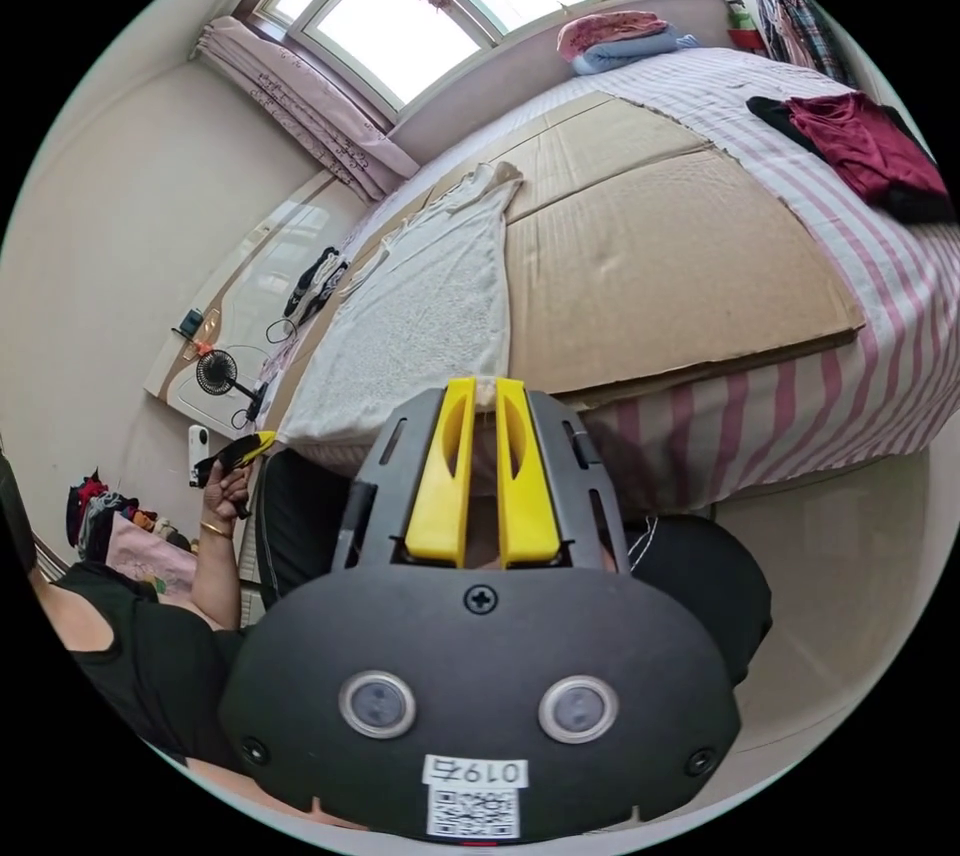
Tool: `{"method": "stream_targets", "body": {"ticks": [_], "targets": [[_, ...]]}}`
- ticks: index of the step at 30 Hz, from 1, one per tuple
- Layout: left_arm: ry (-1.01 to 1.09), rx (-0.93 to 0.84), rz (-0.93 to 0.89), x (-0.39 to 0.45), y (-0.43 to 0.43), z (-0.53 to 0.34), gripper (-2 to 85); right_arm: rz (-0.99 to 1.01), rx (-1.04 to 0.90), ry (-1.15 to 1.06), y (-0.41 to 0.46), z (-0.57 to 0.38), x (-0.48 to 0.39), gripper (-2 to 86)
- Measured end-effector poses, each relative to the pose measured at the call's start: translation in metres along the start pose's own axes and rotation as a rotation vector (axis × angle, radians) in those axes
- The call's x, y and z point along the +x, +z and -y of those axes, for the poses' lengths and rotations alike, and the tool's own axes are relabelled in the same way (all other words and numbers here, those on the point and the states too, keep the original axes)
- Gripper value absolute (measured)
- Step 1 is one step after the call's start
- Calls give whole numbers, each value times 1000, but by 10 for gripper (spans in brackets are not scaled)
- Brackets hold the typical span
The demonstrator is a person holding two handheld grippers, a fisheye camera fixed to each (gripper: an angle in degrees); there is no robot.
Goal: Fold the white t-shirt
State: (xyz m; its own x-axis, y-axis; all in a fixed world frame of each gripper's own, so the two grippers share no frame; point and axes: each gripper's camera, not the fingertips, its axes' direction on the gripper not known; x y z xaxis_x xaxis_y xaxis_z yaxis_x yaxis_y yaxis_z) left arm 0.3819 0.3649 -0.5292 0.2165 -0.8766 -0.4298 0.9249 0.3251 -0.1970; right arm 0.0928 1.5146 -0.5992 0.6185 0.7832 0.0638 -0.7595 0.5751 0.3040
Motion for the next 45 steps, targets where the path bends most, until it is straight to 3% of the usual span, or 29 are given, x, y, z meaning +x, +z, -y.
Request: {"method": "stream_targets", "body": {"ticks": [7, 14, 24, 45], "targets": [[-17, 25, 58, 0, -13, 6, 28, 2, 50, 0, -2, 8, 29, 8], [-39, 2, 19, -3, -9, 16, 64, 19, 8, -14, 14, 24, 57, 97], [-36, -56, 65, 10, -9, 24, 21, -46, -10, -57, 46, 45, 79, 13], [37, -70, 202, 89, -18, 13, 14, -84, -11, 22, 137, 62, 155, 2]]}}
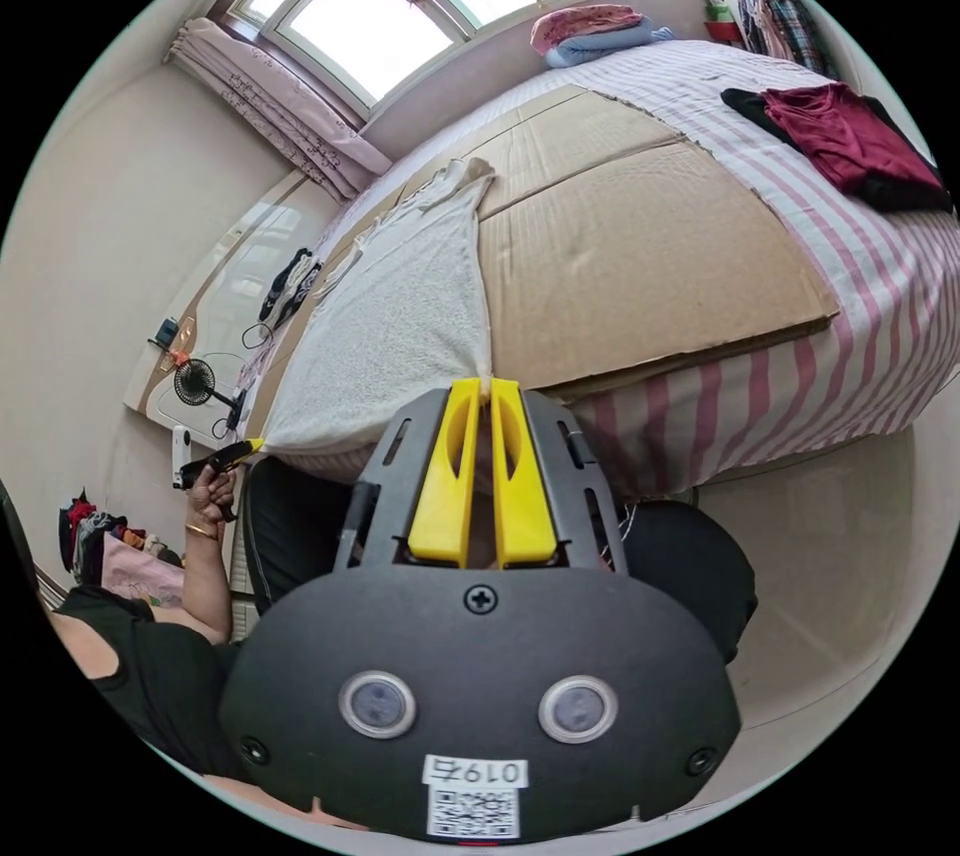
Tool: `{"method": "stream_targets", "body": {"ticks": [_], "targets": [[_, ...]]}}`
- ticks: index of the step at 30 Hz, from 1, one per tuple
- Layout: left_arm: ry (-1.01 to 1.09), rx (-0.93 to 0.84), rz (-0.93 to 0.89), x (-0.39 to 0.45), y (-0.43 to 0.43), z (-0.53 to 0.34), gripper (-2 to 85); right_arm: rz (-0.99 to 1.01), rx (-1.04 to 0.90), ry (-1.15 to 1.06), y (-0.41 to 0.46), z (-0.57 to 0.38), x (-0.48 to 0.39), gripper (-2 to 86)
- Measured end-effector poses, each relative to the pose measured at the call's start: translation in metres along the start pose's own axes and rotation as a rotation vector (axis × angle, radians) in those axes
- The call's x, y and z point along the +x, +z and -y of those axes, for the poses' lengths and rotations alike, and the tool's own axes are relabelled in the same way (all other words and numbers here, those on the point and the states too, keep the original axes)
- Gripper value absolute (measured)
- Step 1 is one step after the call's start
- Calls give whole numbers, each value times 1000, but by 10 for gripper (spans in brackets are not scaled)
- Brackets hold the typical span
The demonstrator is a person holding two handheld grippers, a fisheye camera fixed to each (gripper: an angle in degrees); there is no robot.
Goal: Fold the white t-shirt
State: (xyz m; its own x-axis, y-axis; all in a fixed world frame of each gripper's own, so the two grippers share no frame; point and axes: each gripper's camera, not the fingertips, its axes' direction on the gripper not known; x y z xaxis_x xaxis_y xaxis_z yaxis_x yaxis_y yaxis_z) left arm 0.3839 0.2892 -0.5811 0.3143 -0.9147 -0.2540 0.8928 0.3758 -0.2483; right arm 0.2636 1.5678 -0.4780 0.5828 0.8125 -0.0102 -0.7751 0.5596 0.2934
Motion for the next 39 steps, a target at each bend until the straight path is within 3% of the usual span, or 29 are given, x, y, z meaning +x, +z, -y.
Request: {"method": "stream_targets", "body": {"ticks": [10, 20, 22, 27, 29, 32, 36, 39], "targets": [[169, 14, 106, 83, -7, -24, 11, -7, 3, -45, 75, -11, 15, 4], [187, 115, 73, 152, -33, -82, 12, 6, 37, -46, 152, -51, 40, -3], [264, 275, 128, 187, -57, -112, 16, -45, 119, -130, 157, -65, 29, -4], [535, 684, 494, 296, -82, -187, 36, -559, 461, -538, 205, -133, -47, -8], [629, 631, 583, 331, -66, -194, 39, -657, 593, -585, 235, -154, -63, -9], [677, 504, 684, 379, -35, -197, 20, -644, 519, -704, 295, -171, -83, -10], [685, 545, 546, 436, -18, -221, 11, -625, 395, -815, 385, -198, -105, -10], [771, 447, 507, 481, 14, -232, 10, -562, 311, -925, 444, -219, -120, -9]]}}
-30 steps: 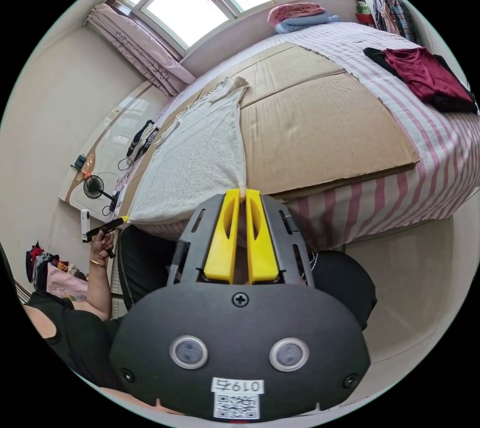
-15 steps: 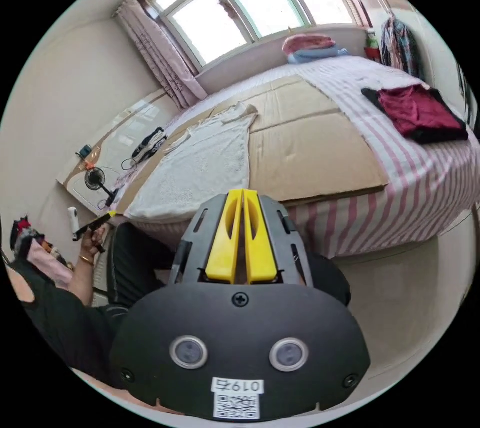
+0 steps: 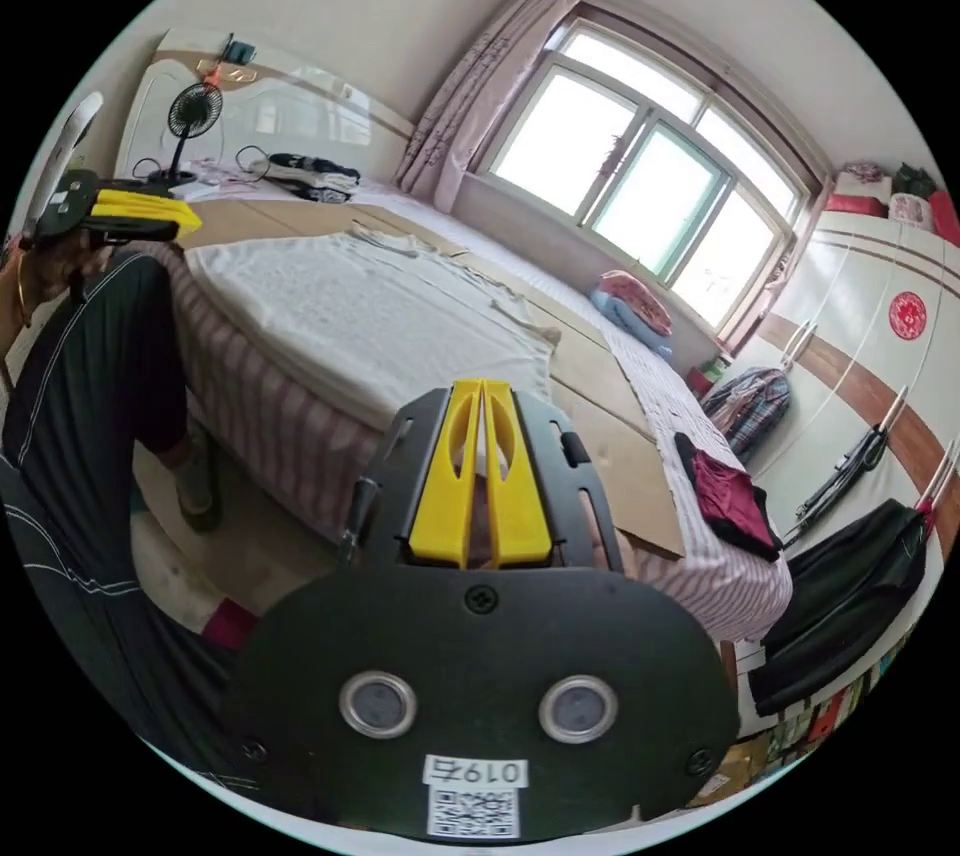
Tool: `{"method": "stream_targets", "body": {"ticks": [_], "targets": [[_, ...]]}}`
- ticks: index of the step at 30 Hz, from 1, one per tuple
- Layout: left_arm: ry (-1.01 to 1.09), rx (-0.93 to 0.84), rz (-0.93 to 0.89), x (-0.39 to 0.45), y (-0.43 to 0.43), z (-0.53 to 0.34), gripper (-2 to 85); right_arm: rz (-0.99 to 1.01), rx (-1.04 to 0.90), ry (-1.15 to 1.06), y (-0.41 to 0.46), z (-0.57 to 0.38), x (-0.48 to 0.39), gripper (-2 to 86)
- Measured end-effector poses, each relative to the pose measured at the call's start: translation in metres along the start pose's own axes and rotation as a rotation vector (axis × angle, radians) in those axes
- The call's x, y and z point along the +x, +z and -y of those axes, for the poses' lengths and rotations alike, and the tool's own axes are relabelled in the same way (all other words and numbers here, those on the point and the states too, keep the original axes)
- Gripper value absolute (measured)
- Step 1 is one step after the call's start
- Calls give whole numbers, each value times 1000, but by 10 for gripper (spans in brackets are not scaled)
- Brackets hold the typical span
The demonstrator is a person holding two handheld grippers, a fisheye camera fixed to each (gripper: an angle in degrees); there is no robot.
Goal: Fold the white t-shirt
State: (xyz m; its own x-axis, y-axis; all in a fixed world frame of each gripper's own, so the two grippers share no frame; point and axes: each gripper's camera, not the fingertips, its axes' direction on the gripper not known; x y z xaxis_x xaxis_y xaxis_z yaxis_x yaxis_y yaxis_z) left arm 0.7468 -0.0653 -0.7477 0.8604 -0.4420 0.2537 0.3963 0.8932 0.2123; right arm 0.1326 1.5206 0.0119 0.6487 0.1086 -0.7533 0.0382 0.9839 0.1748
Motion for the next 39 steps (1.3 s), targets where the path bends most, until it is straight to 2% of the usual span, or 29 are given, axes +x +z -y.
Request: {"method": "stream_targets", "body": {"ticks": [3, 6, 9, 12, 21, 26, 32, 39], "targets": [[185, -12, 165, 65, 5, 18, 11, 0, 40, -117, 29, -3, -48, -6], [352, 52, 271, 122, 7, 30, 16, 58, 57, -239, 58, -10, -83, 6], [472, 52, 200, 160, 13, 44, 28, 70, 66, -314, 85, -17, -106, 68], [562, 29, 245, 193, 22, 56, 49, 43, 55, -340, 114, -24, -123, 94], [806, 28, 376, 259, 35, 68, 64, 39, -2, -359, 184, -40, -153, 98], [774, 79, 452, 268, 32, 77, 30, 41, 0, -353, 211, -43, -160, 86], [729, 93, 322, 261, 20, 91, 10, 57, 9, -385, 237, -45, -169, 79], [576, 89, 191, 224, 21, 121, 7, -4, 24, -430, 266, -41, -174, 65]]}}
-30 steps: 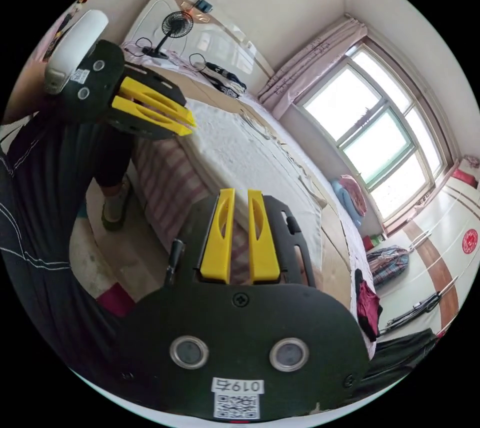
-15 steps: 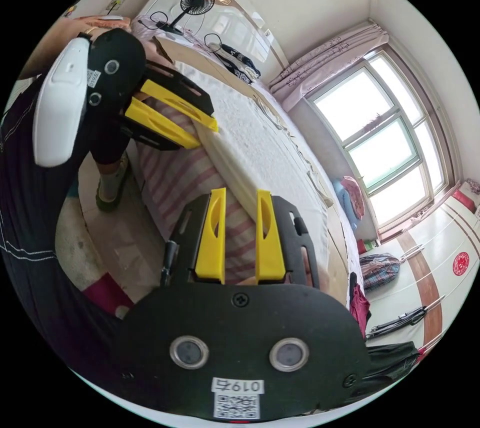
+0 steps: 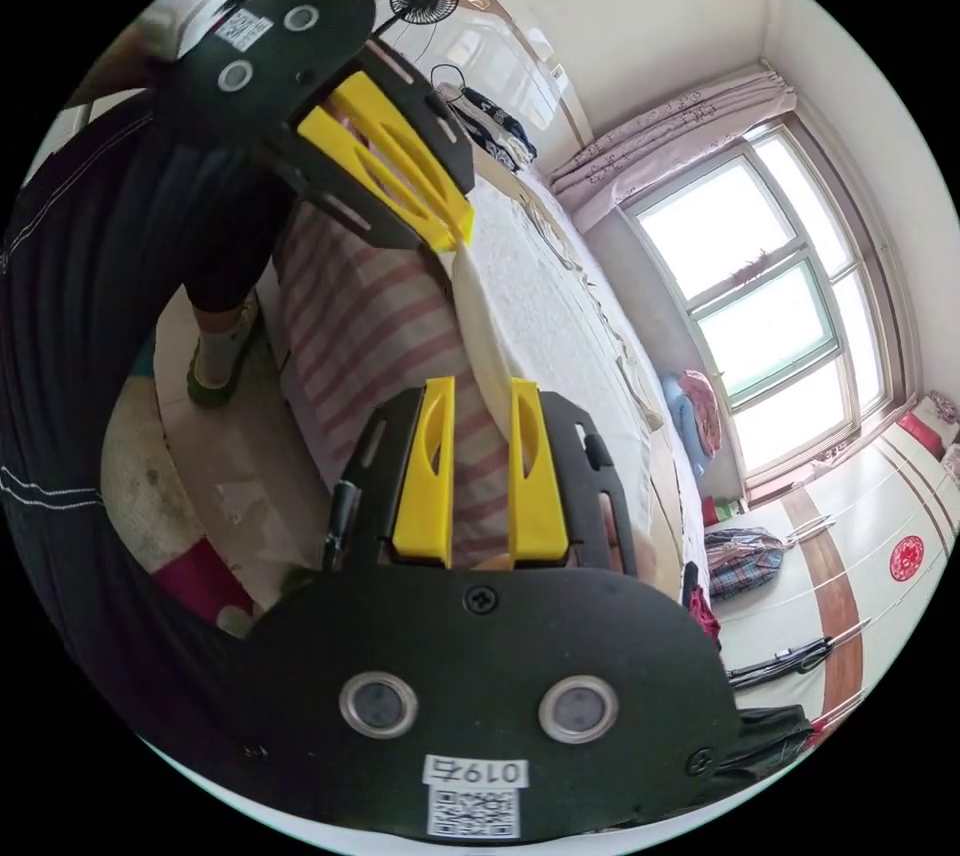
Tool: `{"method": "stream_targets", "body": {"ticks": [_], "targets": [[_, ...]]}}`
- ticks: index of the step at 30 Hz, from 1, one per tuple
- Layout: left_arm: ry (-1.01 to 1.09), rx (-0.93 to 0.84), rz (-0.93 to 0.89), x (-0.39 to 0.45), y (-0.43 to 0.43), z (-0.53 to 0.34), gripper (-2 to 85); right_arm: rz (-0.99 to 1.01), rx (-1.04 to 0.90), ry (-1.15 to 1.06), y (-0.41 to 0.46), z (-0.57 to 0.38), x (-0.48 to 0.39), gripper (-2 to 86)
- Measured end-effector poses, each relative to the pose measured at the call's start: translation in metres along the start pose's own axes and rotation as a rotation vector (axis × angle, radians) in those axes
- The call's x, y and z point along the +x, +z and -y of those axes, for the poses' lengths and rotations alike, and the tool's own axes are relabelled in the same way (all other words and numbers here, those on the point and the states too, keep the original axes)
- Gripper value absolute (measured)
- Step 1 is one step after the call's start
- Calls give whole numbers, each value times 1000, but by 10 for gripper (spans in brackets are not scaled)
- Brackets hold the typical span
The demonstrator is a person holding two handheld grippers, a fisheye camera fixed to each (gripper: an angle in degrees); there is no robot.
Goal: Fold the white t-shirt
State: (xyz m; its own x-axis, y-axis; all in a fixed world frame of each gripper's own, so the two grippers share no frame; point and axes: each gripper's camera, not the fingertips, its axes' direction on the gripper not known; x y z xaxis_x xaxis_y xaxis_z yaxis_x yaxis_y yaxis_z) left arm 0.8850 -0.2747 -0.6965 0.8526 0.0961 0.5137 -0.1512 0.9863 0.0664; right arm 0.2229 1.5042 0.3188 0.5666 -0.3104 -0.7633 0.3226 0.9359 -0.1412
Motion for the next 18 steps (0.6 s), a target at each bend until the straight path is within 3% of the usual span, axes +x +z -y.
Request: {"method": "stream_targets", "body": {"ticks": [3, 9, 15, 18], "targets": [[-48, 9, -54, -22, 7, -1, 7, -16, -3, 3, 10, 3, 9, 4], [-121, 1, -133, -57, 27, -9, 5, 5, 25, 110, 22, 7, 46, -9], [-182, -132, -102, -78, 69, -10, 4, -40, -55, 130, 62, 19, 76, -9], [-225, -214, -183, -89, 93, -13, 4, 66, -131, 186, 88, 21, 95, -6]]}}
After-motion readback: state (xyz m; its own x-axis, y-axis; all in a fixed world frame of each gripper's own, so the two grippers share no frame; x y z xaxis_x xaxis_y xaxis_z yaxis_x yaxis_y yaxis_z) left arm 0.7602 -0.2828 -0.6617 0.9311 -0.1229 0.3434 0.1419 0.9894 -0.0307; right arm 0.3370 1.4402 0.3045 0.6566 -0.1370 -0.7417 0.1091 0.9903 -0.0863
